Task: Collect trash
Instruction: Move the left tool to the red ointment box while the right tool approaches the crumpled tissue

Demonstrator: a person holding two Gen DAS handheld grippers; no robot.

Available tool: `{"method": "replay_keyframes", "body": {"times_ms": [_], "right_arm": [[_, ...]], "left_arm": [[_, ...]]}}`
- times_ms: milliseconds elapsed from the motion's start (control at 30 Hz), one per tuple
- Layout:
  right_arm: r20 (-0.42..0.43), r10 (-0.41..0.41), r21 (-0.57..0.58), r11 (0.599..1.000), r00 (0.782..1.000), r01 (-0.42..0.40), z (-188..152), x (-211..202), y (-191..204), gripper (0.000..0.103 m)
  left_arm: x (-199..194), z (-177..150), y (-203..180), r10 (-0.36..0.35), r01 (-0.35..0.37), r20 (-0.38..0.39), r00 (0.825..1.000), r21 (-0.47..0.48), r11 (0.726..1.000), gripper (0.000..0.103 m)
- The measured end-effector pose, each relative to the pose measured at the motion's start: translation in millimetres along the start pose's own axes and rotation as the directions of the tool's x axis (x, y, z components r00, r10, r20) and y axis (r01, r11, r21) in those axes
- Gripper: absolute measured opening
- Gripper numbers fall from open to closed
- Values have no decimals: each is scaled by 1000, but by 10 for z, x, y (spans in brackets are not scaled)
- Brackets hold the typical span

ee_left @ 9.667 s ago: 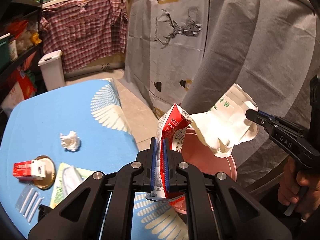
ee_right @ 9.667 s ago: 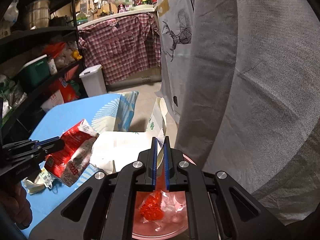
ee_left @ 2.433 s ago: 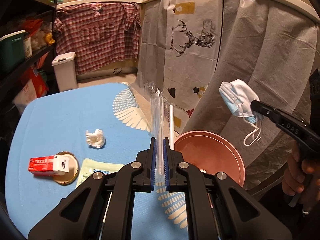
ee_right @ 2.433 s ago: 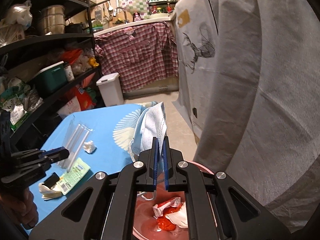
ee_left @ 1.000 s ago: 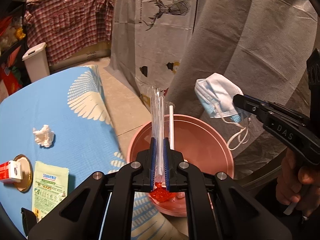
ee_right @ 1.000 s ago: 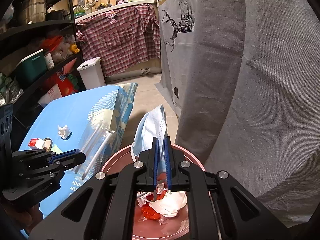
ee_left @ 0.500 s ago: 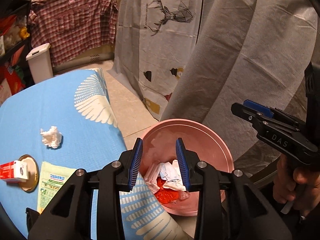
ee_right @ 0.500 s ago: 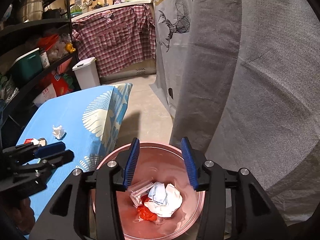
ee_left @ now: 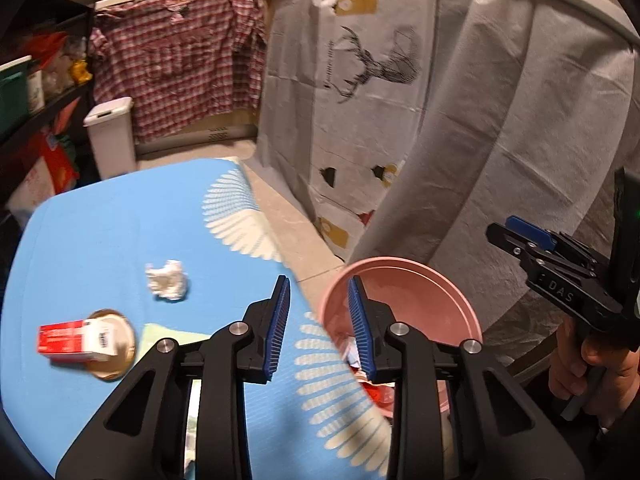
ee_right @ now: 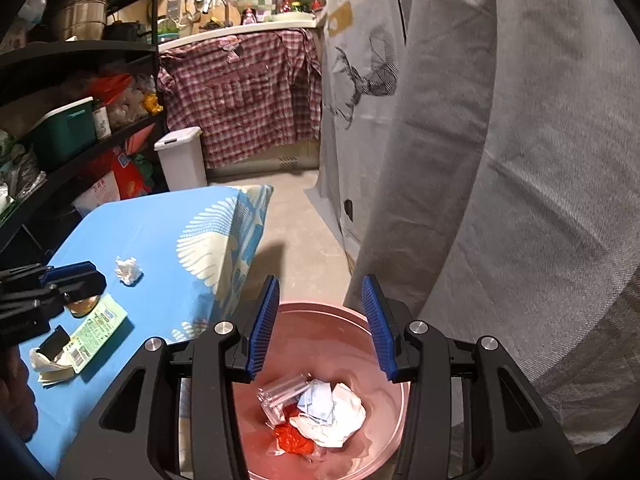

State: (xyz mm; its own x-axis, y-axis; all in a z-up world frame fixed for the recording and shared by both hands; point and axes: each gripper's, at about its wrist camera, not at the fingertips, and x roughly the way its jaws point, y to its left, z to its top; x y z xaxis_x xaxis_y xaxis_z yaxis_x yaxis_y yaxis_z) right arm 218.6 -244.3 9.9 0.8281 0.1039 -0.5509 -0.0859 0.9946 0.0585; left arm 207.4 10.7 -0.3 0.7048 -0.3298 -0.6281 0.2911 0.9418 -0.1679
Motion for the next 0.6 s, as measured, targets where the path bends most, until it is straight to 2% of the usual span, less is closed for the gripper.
{"method": "replay_keyframes", "body": {"times_ms": [133, 267, 333, 500, 600], "right_arm": [[26, 26, -3, 1000, 999, -26, 24, -69, 101, 42], [46, 71, -19, 997, 996, -71, 48, -121, 260, 26], [51, 98, -32, 995, 994, -96, 62, -127, 359, 14], [78, 157, -54, 987, 984, -153, 126, -133, 612, 12], [78, 198, -63, 979, 977, -194, 160, -85, 770, 12]], "left_arm": [[-160, 45, 215, 35, -34, 20, 999, -36, 999, 29], [-356, 98, 538, 88, -84, 44, 995, -95, 992, 29], [-439, 125, 703, 117, -108, 56, 992, -131, 985, 29], [-571, 123, 1086, 219, -199, 66, 974, -224, 954, 29], [-560, 70, 1215, 290, -268, 56, 955, -246, 931, 29]]}}
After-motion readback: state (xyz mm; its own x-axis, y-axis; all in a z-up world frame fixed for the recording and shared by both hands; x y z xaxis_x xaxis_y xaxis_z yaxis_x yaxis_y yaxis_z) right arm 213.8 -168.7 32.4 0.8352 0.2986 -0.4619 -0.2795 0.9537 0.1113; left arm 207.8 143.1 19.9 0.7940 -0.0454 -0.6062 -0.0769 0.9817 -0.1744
